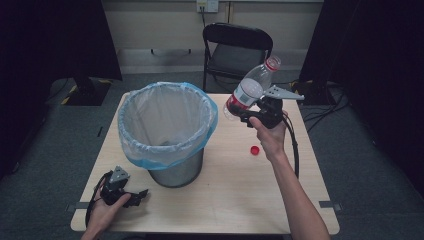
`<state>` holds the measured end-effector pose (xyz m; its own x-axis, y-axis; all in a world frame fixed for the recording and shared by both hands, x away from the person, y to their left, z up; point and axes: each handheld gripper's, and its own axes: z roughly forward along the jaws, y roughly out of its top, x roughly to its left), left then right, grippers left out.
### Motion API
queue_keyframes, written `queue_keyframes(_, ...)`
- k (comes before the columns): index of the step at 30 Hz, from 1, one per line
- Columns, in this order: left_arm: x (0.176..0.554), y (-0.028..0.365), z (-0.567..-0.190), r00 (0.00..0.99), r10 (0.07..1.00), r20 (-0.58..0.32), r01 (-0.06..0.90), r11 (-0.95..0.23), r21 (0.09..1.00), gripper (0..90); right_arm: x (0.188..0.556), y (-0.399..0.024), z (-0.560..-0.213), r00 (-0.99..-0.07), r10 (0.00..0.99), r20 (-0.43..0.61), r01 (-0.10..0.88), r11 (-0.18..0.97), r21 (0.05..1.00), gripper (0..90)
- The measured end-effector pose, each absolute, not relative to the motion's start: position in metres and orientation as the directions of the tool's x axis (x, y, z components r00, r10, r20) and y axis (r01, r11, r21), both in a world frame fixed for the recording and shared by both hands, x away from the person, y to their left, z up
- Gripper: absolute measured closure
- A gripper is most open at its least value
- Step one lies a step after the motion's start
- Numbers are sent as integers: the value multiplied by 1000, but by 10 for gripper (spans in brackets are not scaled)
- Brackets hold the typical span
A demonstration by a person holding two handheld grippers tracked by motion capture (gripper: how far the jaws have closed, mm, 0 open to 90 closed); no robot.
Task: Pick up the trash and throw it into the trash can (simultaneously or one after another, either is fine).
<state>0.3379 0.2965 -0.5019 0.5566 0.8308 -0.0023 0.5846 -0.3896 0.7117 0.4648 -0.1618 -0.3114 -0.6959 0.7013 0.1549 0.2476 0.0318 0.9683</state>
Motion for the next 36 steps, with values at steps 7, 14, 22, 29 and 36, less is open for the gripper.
queue_keyframes(7,338,297,-502,557,831,-2,585,-390,711,0,471,-159,-294,-708,691,147,219,16,976,298)
queue_keyframes(14,338,296,-502,556,831,-2,585,-389,712,0,474,-152,-276,-719,681,138,188,-1,982,299)
queue_keyframes(22,338,297,-502,557,831,-2,585,-390,711,0,475,-141,-257,-739,660,132,154,-25,988,300)
queue_keyframes(29,338,297,-502,557,831,-2,585,-390,712,0,474,-129,-245,-762,636,125,136,-32,990,300)
queue_keyframes(36,338,297,-502,557,831,-2,585,-389,712,0,471,-116,-238,-781,613,118,124,-34,992,300)
